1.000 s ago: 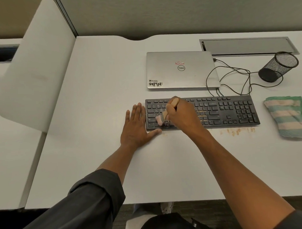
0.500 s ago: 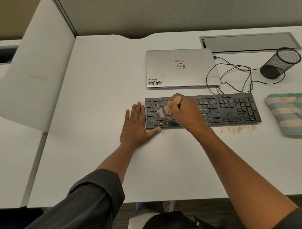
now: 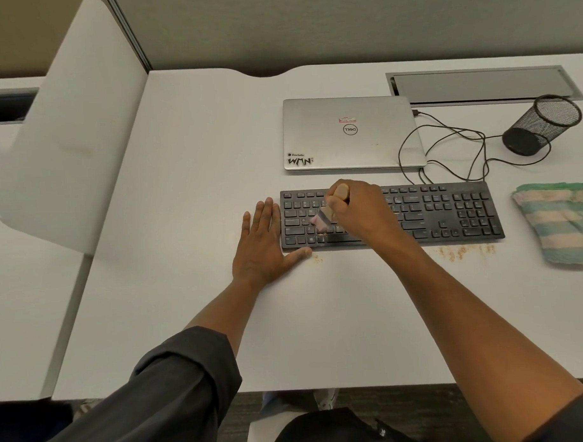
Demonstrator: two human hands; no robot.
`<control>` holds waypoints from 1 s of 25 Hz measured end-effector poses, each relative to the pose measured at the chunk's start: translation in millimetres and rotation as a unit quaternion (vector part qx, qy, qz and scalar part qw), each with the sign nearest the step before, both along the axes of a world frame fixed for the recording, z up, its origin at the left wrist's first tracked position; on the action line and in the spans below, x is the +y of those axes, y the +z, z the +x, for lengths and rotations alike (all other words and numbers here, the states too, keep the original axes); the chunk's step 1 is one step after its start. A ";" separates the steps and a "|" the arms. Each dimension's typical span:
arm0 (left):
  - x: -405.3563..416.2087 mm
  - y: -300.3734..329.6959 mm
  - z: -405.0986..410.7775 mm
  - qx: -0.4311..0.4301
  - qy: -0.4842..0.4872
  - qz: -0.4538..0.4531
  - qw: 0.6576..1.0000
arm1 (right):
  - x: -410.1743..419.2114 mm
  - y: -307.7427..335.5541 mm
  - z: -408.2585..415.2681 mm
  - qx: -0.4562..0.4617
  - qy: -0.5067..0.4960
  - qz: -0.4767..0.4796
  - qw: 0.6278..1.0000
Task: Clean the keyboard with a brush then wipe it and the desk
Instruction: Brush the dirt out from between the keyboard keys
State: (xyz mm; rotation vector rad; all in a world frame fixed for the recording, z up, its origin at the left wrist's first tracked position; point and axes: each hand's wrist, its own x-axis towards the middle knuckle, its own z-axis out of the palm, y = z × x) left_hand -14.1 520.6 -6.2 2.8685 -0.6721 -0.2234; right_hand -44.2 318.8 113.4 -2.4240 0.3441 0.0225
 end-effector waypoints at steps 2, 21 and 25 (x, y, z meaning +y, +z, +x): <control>0.0 -0.2 -0.7 -0.002 0.000 -0.001 1.000 | -5.6 2.6 2.2 -0.009 -0.017 -0.034 0.999; 0.5 0.2 -0.7 -0.001 0.001 -0.009 1.000 | -22.6 10.6 29.9 -0.014 -0.029 -0.033 0.999; 0.3 0.1 -0.6 -0.003 0.000 -0.009 1.000 | -20.6 11.2 38.8 -0.048 -0.043 -0.020 0.998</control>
